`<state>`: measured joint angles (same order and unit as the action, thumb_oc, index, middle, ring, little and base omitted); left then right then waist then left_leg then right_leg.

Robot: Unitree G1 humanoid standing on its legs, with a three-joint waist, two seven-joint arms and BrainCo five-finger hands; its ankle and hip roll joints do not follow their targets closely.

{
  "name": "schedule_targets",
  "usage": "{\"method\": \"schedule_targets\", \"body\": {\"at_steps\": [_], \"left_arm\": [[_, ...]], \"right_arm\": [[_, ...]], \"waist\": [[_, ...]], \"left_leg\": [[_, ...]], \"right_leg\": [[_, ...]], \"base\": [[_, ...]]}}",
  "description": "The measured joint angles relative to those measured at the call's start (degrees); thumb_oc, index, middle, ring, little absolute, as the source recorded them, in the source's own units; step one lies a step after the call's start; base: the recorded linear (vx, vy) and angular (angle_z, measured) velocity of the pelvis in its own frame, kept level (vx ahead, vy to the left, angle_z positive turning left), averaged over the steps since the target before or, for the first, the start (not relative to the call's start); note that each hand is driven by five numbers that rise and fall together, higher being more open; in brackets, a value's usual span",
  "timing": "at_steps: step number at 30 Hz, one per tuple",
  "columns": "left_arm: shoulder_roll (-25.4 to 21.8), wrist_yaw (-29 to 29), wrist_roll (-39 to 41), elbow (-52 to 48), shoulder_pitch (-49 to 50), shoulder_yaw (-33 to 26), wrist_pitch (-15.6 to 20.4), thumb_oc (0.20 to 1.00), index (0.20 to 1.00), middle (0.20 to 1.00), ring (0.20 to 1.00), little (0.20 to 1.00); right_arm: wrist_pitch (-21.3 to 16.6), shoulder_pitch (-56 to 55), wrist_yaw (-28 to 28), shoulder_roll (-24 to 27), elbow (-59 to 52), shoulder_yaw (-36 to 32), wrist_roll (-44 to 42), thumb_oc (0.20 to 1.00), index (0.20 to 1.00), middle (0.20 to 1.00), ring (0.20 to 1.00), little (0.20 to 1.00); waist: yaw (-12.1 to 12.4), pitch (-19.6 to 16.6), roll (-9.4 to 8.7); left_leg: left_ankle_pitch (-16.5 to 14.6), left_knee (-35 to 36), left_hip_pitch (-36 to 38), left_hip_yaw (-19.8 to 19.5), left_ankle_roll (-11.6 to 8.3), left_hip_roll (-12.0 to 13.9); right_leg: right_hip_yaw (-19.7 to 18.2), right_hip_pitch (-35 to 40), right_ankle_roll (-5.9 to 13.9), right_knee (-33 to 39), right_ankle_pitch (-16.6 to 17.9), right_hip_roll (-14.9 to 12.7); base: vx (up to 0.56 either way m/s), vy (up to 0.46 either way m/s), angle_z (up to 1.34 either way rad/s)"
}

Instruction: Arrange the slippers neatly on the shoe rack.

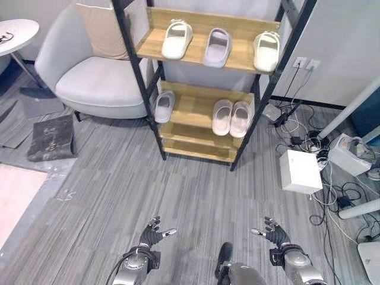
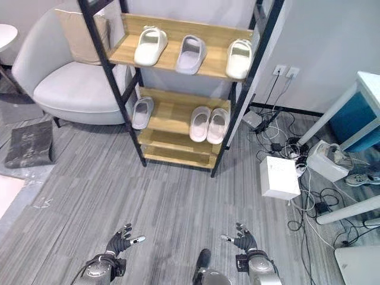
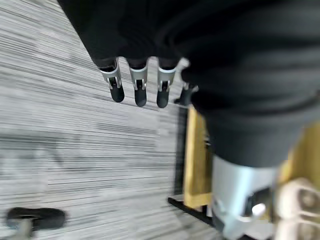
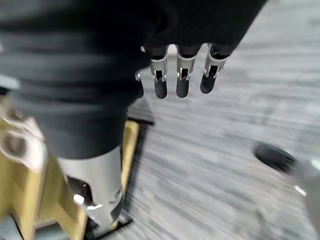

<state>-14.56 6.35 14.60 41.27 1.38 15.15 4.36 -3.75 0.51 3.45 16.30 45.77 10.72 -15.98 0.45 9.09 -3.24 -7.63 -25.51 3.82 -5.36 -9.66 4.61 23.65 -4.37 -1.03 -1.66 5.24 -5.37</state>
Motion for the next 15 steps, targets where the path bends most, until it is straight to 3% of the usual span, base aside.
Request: {"method": "schedule_targets", "body": {"at_steps": [2, 3, 4, 5, 6, 9, 10, 11, 12, 13, 14, 15], "left_arm": [[-0.18, -0.04, 0.04, -0.28, -0.51, -0.06, 0.33, 1.0, 1.0, 1.0, 1.0, 1.0], [-0.03, -0.08, 0.07, -0.25, -1.26, -0.01, 0.39, 1.0, 1.0, 1.0, 1.0, 1.0], [-0.24, -0.05, 0.13, -0.45, -2.06, -0.01, 0.49, 1.0, 1.0, 1.0, 1.0, 1.0], [-0.68, -0.01, 0.17, -0.45, -2.14, -0.01, 0.49, 1.0, 1.0, 1.0, 1.0, 1.0], [-1.8, 0.07, 0.24, -0.59, -1.74, 0.0, 0.49, 1.0, 1.0, 1.0, 1.0, 1.0], [-2.27, 0.41, 0.25, -0.55, -1.38, 0.04, 0.28, 1.0, 1.0, 1.0, 1.0, 1.0], [-2.09, 0.4, 0.21, -0.51, -0.97, 0.4, 0.23, 1.0, 1.0, 1.0, 1.0, 1.0], [-1.84, 0.48, 0.19, -0.2, -1.0, 0.44, 0.18, 1.0, 1.0, 1.0, 1.0, 1.0], [-2.01, 0.5, 0.18, -0.16, -1.08, 0.45, 0.14, 1.0, 1.0, 1.0, 1.0, 1.0], [-2.76, 0.53, 0.04, -0.02, -1.31, 0.16, -0.1, 1.0, 1.0, 1.0, 1.0, 1.0], [-3.29, 0.53, 0.06, -0.12, -1.77, -0.16, -0.11, 1.0, 1.0, 1.0, 1.0, 1.0], [-3.83, 0.54, 0.05, -0.19, -1.71, -0.31, -0.11, 1.0, 1.0, 1.0, 1.0, 1.0]], "right_arm": [[-0.25, 0.68, -0.04, -0.09, -0.42, 0.18, -0.72, 1.0, 1.0, 1.0, 1.0, 1.0], [-0.57, 0.82, -0.01, 0.03, -0.69, 0.21, -1.14, 1.0, 1.0, 1.0, 1.0, 1.0], [-0.63, 1.59, 0.0, -0.24, -0.73, 0.54, -1.6, 1.0, 1.0, 1.0, 1.0, 1.0], [-0.74, 1.65, 0.0, -0.66, -0.62, 1.19, -1.73, 1.0, 1.0, 1.0, 1.0, 1.0], [-0.87, 2.48, 0.01, -1.84, -1.08, 2.06, -2.19, 1.0, 1.0, 1.0, 1.0, 1.0], [-0.98, 3.21, 0.0, -3.05, -1.32, 2.68, -2.42, 1.0, 1.0, 1.0, 1.0, 1.0], [-1.2, 3.6, -0.06, -2.78, -1.82, 3.56, -2.65, 1.0, 1.0, 1.0, 1.0, 1.0], [-1.16, 3.6, 0.14, -2.24, -1.59, 4.27, -2.65, 1.0, 1.0, 1.0, 1.0, 1.0], [-1.2, 3.63, 0.02, -2.3, -1.32, 4.93, -2.65, 1.0, 1.0, 1.0, 1.0, 1.0], [-1.08, 3.63, 0.01, -2.92, -1.26, 6.58, -2.54, 1.0, 1.0, 1.0, 1.0, 1.0], [-0.93, 3.62, -0.38, -3.18, -1.47, 6.9, -2.24, 1.0, 1.0, 1.0, 1.0, 1.0], [-0.92, 3.55, -0.48, -3.47, -1.47, 6.79, -2.0, 1.0, 1.0, 1.0, 1.0, 1.0]], "waist": [[1.15, -0.5, -0.82], [1.57, -0.24, -1.28], [3.07, 0.21, -1.85], [3.24, 0.68, -2.61], [4.12, 1.5, -3.93], [5.14, 2.77, -4.55], [5.57, 3.01, -2.7], [5.35, 2.79, -2.18], [5.49, 2.83, -1.94], [5.75, 2.99, -2.88], [5.76, 2.99, -3.18], [6.47, 2.85, -3.46]], "left_leg": [[0.54, -9.58, -6.14, -0.06, -2.14, -1.04], [1.4, -14.46, -9.72, -0.18, -2.99, -1.82], [1.12, -20.52, -15.26, 0.34, -2.52, -2.75], [0.47, -21.06, -16.89, 1.52, -1.4, -2.72], [-0.79, -16.66, -19.24, 4.25, 1.16, -2.27], [0.71, -0.56, -21.44, 6.46, 3.82, -1.55], [5.51, 10.21, -21.22, 5.34, 4.45, -1.39], [7.95, 18.78, -19.73, 4.41, 5.04, -1.06], [13.31, 22.01, -18.63, 5.04, 4.93, -1.01], [15.04, 25.27, -16.86, 6.52, 6.84, -2.85], [15.31, 25.48, -16.47, 6.74, 6.44, -3.35], [15.29, 25.59, -15.75, 7.7, 7.25, -3.65]], "right_leg": [[-0.15, 0.58, -1.98, 0.4, -1.63, -0.04], [-0.06, 1.19, -1.97, 1.28, -2.1, -0.01], [-0.4, 2.34, -2.74, 2.46, -2.62, 0.04], [-0.34, 3.19, -1.56, 2.85, -1.69, -0.02], [-0.68, 5.18, -1.56, 4.56, -2.73, -0.23], [-0.46, 7.13, 0.68, 5.54, -2.22, -0.87], [-2.0, 8.31, 1.93, 6.0, -3.68, -1.07], [-2.27, 8.59, 2.9, 6.72, -3.83, -1.07], [-2.7, 8.7, 4.01, 6.73, -4.01, -1.46], [-2.88, 8.73, 6.1, 6.71, -4.83, -2.7], [-3.11, 8.39, 6.79, 6.48, -5.19, -2.64], [-3.61, 8.25, 7.16, 5.81, -5.45, -2.72]], "base": [[0.2, -0.102, 0.04], [0.21, -0.058, -0.03], [0.21, -0.02, -0.04], [0.24, 0.012, -0.05], [0.27, 0.047, -0.05], [0.28, 0.098, -0.09], [0.42, 0.173, -0.25], [0.29, 0.12, -0.27], [0.35, 0.163, -0.16], [0.26, 0.132, -0.02], [0.29, 0.157, -0.04], [0.19, 0.108, -0.32]]}}
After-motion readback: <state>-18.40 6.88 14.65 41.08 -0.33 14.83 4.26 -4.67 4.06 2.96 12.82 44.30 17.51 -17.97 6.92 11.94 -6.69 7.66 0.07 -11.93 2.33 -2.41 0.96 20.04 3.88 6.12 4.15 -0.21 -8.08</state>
